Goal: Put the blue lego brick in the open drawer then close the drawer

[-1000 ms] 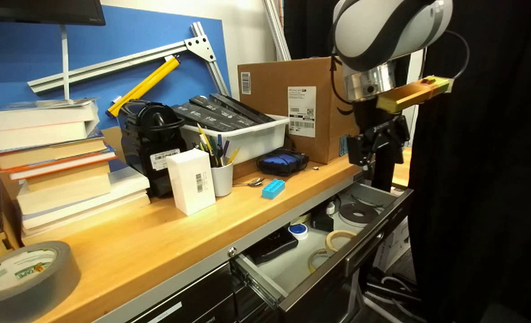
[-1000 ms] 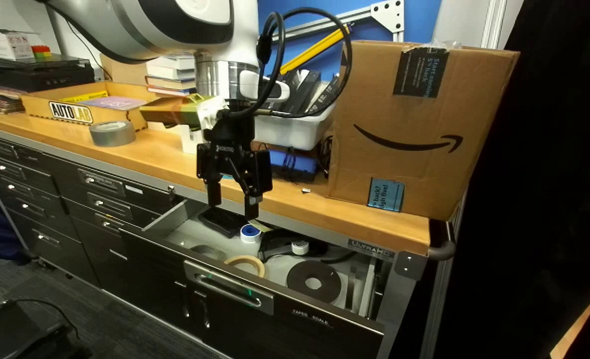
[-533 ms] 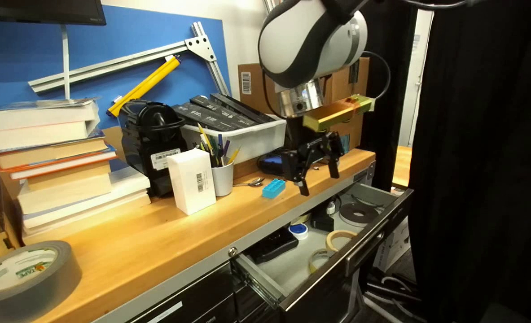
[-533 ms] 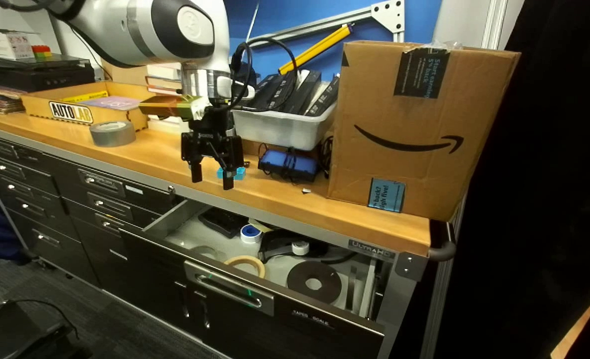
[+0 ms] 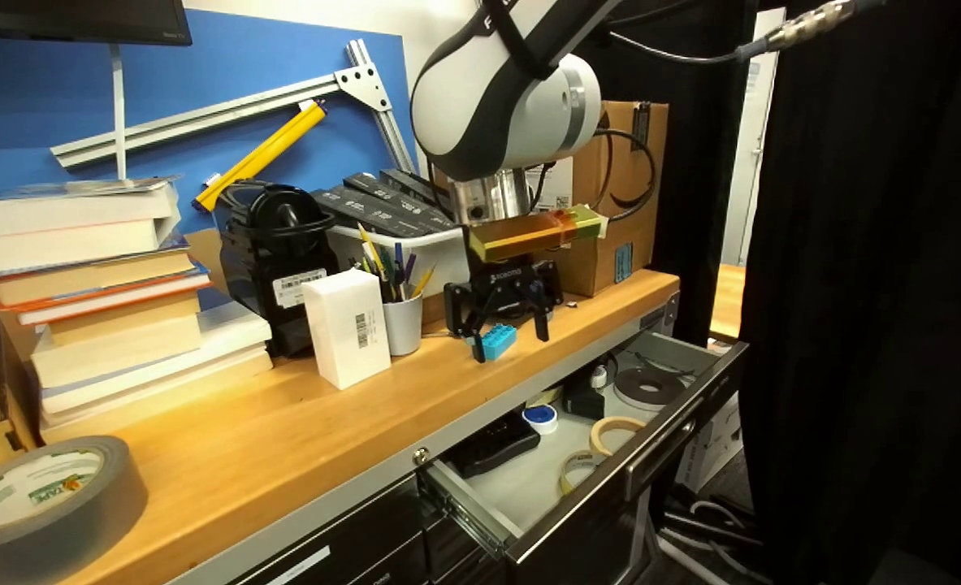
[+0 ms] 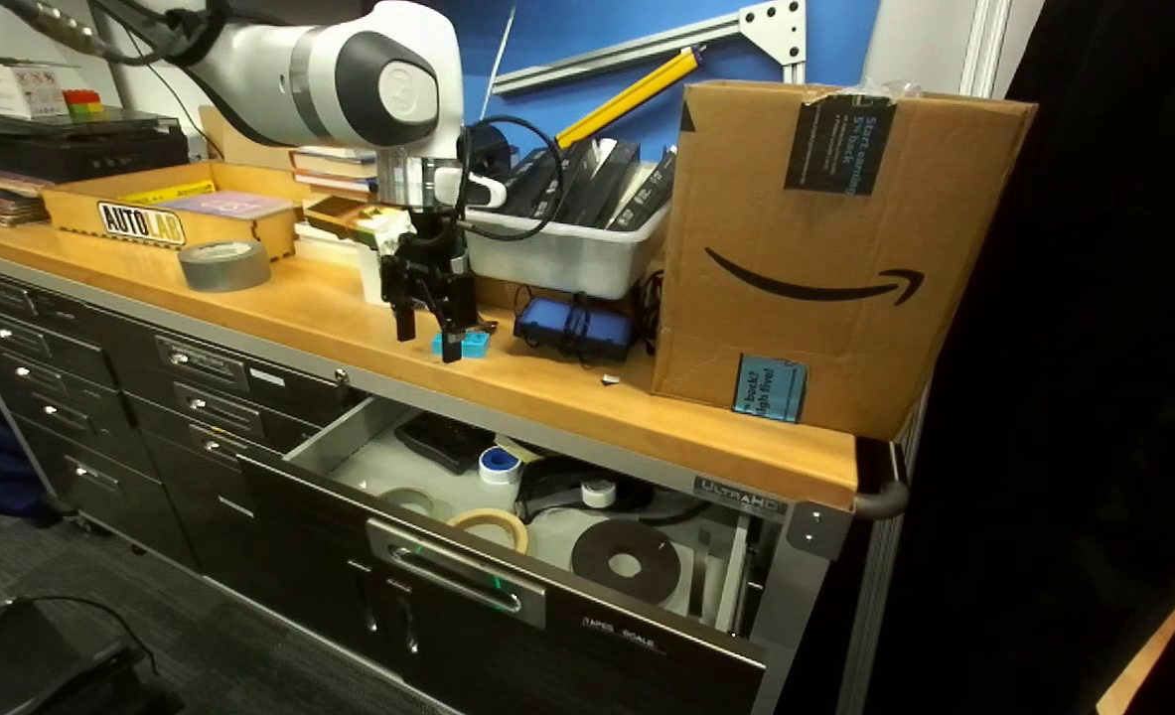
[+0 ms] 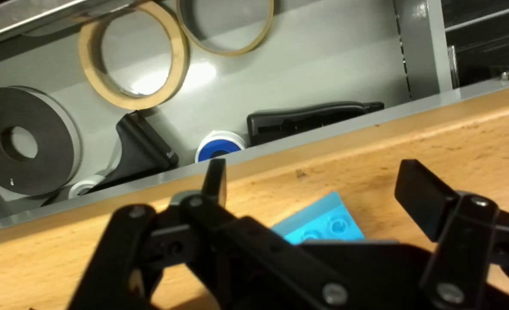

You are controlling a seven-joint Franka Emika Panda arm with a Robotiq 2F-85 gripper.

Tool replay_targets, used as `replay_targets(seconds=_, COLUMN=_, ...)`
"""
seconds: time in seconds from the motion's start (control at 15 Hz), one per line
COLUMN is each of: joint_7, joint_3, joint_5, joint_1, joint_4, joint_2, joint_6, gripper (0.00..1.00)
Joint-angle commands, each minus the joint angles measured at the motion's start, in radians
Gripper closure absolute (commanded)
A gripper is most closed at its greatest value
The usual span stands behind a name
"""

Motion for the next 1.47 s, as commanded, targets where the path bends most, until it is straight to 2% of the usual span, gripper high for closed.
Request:
replay_targets(seconds=0.0, joint_7=0.101, joint_3=-0.015, joint_5=0.028, joint_1=0.019, joint_4=0.059, joint_2=0.050, joint_6=0.034, gripper=0.00)
replay_targets(seconds=0.33, joint_7=0.246, joint_3=-0.030, joint_5=0.028, joint_1=0.032, joint_4=0.083, joint_2=0.076, joint_6=0.062, gripper=0.00)
replay_targets(seconds=0.4, joint_7=0.270, joint_3=-0.032, joint_5=0.041, joint_1=0.032, joint_4=0.086, joint_2=0.078, joint_6=0.063, gripper=0.25)
replay_targets(seconds=0.47, joint_7=0.292, joint_3=-0.034, joint_5=0.043, joint_1=0.033, joint_4=0.087, joint_2=0.077, joint_6=0.066, gripper=0.26)
replay_targets(seconds=0.6, joint_7=0.317, joint_3=-0.039, joint_5=0.051, joint_1=0.029, joint_4=0.082, joint_2=0.070, joint_6=0.062, gripper=0.42)
replay_targets(seconds=0.8, joint_7=0.288, joint_3=-0.051, joint_5=0.076, joint_1=0.008, joint_4=0.074, joint_2=0.043, joint_6=-0.026, gripper=0.65)
replay_targets(seconds=1.0, joint_7=0.250, joint_3=-0.084, joint_5=0.022, joint_1=-0.008, joint_4=0.013, joint_2=-0.023, joint_6=-0.181, gripper=0.87)
replay_targets(seconds=1.2, joint_7=0.235, joint_3=-0.121, joint_5=-0.045, joint_1=-0.035, joint_4=-0.070, joint_2=-0.074, joint_6=-0.286, gripper=0.85)
replay_targets(seconds=1.4, joint_7=0.145, joint_3=-0.136, joint_5=-0.060, joint_1=-0.070, joint_4=-0.123, joint_2=-0.050, joint_6=-0.291, gripper=0.86)
